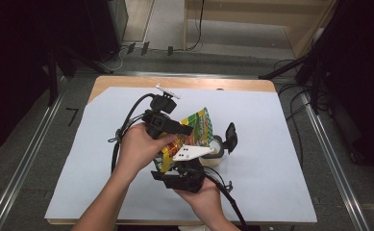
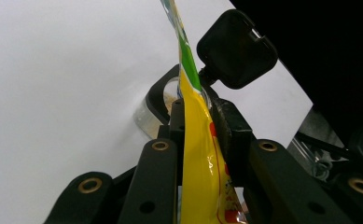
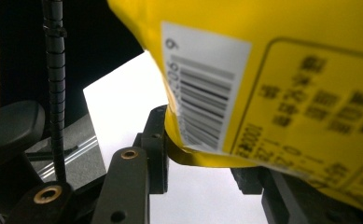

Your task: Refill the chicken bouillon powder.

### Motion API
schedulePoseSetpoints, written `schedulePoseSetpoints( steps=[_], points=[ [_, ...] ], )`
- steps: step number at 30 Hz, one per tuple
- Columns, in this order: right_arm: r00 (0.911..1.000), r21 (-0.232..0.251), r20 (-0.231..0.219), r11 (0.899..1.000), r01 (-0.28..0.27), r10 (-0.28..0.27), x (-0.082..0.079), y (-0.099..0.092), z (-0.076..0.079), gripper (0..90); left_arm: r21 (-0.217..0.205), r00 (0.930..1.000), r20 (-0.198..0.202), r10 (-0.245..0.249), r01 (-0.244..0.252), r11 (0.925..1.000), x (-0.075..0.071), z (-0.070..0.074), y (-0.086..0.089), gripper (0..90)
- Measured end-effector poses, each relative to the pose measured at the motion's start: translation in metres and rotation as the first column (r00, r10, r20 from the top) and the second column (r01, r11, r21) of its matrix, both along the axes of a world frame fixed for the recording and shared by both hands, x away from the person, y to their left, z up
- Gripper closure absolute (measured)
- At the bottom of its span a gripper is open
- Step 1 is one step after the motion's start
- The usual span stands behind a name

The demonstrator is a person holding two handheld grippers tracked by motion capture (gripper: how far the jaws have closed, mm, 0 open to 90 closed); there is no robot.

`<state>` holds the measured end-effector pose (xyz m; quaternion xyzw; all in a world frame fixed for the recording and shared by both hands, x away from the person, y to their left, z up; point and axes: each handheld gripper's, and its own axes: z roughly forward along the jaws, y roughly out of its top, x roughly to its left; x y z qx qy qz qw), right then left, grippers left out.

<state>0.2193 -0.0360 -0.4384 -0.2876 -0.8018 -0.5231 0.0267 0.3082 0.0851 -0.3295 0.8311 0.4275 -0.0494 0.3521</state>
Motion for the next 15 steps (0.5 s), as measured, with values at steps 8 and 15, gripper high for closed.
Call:
schedulePoseSetpoints(
  steps=[8, 15],
  points=[
    [1.0, -0.001, 0.005, 1.0, -0.001, 0.001, -0.0005, 0.0003, 0.0015, 64.0, 0.001, 1.0, 0.002, 0.005, -0.005, 1.0, 0.0004, 0.0005, 0.0, 78.7],
    [1.0, 0.001, 0.003, 1.0, 0.0, 0.0, -0.0009, 0.0004, 0.0025, 63.9, 0.006, 0.9999, 0.009, 0.008, -0.008, 1.0, -0.0001, 0.001, -0.0008, 78.5]
  ],
)
